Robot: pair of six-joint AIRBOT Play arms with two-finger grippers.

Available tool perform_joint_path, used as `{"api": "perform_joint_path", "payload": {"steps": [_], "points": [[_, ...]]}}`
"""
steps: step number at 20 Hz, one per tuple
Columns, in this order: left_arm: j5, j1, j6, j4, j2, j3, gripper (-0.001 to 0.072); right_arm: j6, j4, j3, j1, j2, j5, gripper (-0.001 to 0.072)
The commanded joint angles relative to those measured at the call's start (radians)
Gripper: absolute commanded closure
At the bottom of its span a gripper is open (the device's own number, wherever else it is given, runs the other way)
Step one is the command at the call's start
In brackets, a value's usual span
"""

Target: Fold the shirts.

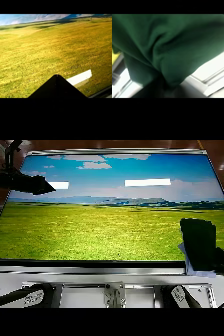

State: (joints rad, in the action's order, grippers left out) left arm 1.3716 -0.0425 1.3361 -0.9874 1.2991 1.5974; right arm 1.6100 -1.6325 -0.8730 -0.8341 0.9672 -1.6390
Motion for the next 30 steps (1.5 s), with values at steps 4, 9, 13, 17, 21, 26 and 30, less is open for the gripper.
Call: {"api": "perform_joint_path", "payload": {"steps": [4, 9, 13, 17, 21, 26, 30], "points": [[-0.002, 0.004, -0.001, 0.0, 0.002, 0.0, 0.0675, 0.012, -0.111, -0.084, 0.0, -0.018, 0.126, 0.0024], [-0.003, 0.087, 0.095, -0.334, 0.007, 0.0, 0.0677, -0.031, 0.317, -0.476, 0.058, -0.018, 0.43, 0.0025], [0.058, 0.304, 0.222, -0.684, 0.06, 0.001, 0.0313, -0.034, 0.193, -0.467, 0.506, 0.024, 0.314, 0.0023], [0.129, 0.402, 0.232, -0.65, 0.149, 0.0, 0.0002, 0.085, 0.093, -0.374, 0.775, 0.171, 0.164, 0.0022], [0.187, 0.41, 0.233, -0.65, 0.178, 0.0, 0.0002, 0.077, 0.086, -0.373, 0.848, 0.245, 0.144, 0.0023], [0.176, 0.41, 0.278, -0.65, 0.179, 0.0, 0.0002, 0.078, 0.105, -0.373, 0.85, 0.247, 0.146, 0.0023], [0.154, 0.41, 0.277, -0.65, 0.179, 0.0, 0.0001, 0.078, 0.105, -0.373, 0.85, 0.247, 0.146, 0.0023]]}}
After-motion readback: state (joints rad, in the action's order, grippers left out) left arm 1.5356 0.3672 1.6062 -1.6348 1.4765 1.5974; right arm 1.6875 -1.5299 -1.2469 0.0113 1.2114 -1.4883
